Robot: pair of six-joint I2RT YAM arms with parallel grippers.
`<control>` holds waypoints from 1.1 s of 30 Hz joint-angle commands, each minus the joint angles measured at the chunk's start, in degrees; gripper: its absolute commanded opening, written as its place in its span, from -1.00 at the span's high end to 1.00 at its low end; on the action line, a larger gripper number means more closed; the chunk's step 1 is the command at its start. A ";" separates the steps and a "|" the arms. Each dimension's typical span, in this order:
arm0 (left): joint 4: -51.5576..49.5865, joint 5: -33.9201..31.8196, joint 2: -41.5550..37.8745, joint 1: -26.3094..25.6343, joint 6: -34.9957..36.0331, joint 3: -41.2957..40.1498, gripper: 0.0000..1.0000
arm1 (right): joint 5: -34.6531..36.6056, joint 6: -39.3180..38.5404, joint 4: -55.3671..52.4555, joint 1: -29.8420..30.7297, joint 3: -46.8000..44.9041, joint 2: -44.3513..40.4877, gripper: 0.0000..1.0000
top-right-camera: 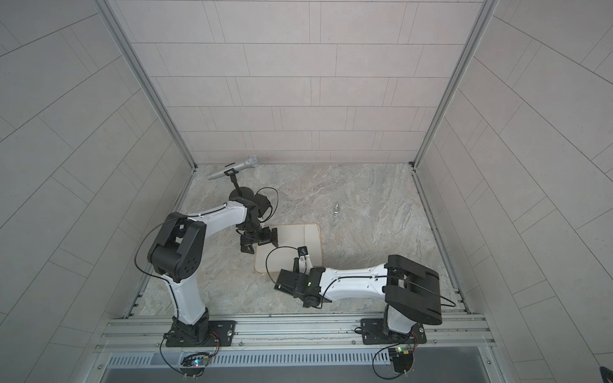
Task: Align the knife with the edge of the cutting board
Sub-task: Adjust the knife at the edge of the cutting board, then reset both arms
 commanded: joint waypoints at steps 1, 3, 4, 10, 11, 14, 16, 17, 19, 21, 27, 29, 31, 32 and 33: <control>-0.80 -0.36 -1.18 1.17 -0.06 0.18 -1.00 | -0.30 -4.68 -0.30 -0.30 -0.30 -6.72 -0.96; -0.38 -0.19 -2.37 1.85 -0.06 -0.10 -1.00 | -0.69 -8.39 -0.13 -0.98 -0.63 -10.74 -1.00; -0.10 -0.03 -3.26 2.18 -0.06 -0.22 -1.00 | -0.71 -9.99 -0.14 -1.47 -0.93 -12.83 -1.00; 2.43 -1.42 -10.06 3.52 0.15 -1.80 -1.00 | -6.59 -16.45 -1.75 -12.02 -4.11 -28.72 -1.00; 2.85 -1.99 -11.51 3.75 0.15 -2.09 -1.00 | -8.42 -17.66 -2.20 -15.09 -4.62 -31.08 -1.00; 4.65 -3.90 -15.19 4.81 0.29 -3.05 -1.00 | -13.22 -21.11 -4.22 -24.13 -4.57 -35.89 -1.00; 5.76 -5.89 -18.05 5.68 0.23 -3.91 -1.00 | -15.89 -23.09 -5.88 -29.73 -3.46 -36.78 -1.00; 6.30 -6.77 -19.59 6.27 0.13 -4.40 -1.00 | -16.91 -24.17 -6.59 -32.51 -2.68 -36.50 -1.00; 8.18 -8.61 -22.38 7.37 -0.06 -5.71 -1.00 | -19.66 -26.07 -6.95 -37.42 -1.58 -35.28 -1.00; 9.94 -11.47 -25.42 8.42 -0.25 -7.13 -1.00 | -22.40 -27.46 -6.66 -42.56 -0.96 -33.77 -1.00; 18.02 -19.95 -33.75 12.23 -0.47 -13.60 -1.00 | -27.76 -29.98 -2.63 -56.64 -1.00 -28.74 -1.00; 21.25 -23.34 -36.22 13.28 -0.37 -16.73 -1.00 | -27.27 -30.73 -1.22 -60.62 -1.06 -26.66 -1.00; 25.86 -28.95 -38.57 13.91 0.02 -20.39 -1.00 | -26.19 -31.45 0.45 -65.21 -1.27 -24.37 -1.00; 28.29 -31.71 -39.55 14.20 0.22 -22.23 -1.00 | -25.82 -31.75 1.70 -67.06 -1.51 -23.58 -1.00; 30.72 -34.23 -40.48 14.31 0.65 -24.30 -1.00 | -24.88 -32.09 3.10 -68.70 -1.87 -22.98 -1.00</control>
